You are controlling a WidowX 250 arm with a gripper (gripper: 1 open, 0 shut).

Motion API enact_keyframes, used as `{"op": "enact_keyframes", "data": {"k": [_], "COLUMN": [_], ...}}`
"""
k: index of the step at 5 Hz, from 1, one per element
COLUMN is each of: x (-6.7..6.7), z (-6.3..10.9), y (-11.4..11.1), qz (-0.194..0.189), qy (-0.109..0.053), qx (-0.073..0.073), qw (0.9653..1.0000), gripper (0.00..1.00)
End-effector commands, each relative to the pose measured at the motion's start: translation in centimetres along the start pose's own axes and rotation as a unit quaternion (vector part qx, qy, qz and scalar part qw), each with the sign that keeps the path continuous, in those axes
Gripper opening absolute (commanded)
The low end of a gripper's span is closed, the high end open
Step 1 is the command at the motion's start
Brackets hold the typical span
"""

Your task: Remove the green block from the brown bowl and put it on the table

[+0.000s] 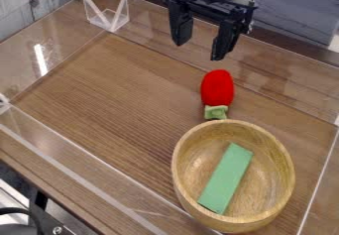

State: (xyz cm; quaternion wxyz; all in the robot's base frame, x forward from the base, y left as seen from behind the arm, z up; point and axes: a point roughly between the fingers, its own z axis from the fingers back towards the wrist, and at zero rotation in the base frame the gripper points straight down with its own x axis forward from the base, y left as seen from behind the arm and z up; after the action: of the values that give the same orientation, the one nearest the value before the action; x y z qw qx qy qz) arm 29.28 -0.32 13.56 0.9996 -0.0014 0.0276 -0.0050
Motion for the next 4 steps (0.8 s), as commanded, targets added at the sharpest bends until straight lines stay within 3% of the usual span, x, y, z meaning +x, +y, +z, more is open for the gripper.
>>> {"op": "enact_keyframes", "data": {"k": [1,2,4], "x": [0.0,-1.3,-4.3], "z": [-1.4,-3.0,-5.4], "y": [-1.7,-5.1,-9.9], "qz": [0.02,0.031,-0.023], "qy": [0.015,0.024,0.018], "qx": [-0.007,-0.017,-0.027], "qw": [0.9997,0.9991,0.9992], "gripper": [1.0,1.0,1.0]}}
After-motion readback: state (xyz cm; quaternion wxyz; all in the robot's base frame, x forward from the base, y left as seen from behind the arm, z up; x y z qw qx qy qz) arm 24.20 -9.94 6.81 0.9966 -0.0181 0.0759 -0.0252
